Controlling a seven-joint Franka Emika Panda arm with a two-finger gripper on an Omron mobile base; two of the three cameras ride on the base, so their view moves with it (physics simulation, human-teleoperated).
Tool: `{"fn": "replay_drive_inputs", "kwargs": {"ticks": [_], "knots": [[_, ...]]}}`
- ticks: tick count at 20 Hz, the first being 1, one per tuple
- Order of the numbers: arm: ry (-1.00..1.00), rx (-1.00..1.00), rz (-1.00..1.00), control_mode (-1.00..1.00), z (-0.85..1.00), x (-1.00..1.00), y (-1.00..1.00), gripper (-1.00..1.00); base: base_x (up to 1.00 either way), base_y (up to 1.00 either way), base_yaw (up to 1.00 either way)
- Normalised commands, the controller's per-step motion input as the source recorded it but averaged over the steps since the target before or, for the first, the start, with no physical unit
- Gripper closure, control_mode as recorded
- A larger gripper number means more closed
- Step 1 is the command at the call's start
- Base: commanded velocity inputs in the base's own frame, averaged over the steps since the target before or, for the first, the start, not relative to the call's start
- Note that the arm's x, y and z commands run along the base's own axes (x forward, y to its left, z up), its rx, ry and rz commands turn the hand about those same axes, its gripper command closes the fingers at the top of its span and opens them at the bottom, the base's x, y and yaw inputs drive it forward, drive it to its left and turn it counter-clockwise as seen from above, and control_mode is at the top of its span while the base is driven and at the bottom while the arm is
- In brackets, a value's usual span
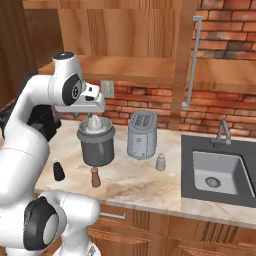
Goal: There are various items on the counter. Only move the condiments/shakers into the cabinet.
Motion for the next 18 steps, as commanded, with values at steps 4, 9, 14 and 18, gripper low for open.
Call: {"fn": "replay_drive_inputs", "kwargs": {"ticks": [4, 9, 14, 18], "knots": [[0.00, 0.02, 0.00, -1.00, -0.19, -0.22, -0.17, -1.00, 0.00, 0.00, 0.00], [-0.03, 0.16, 0.00, -1.00, -0.30, -0.49, -0.74, -1.00, 0.00, 0.00, 0.00], [0.00, 0.06, 0.00, -1.00, -0.33, -0.11, -0.39, -1.00, 0.00, 0.00, 0.00], [0.04, -0.01, 0.00, -1.00, -0.33, 0.07, 0.02, -1.00, 0.00, 0.00, 0.00]]}}
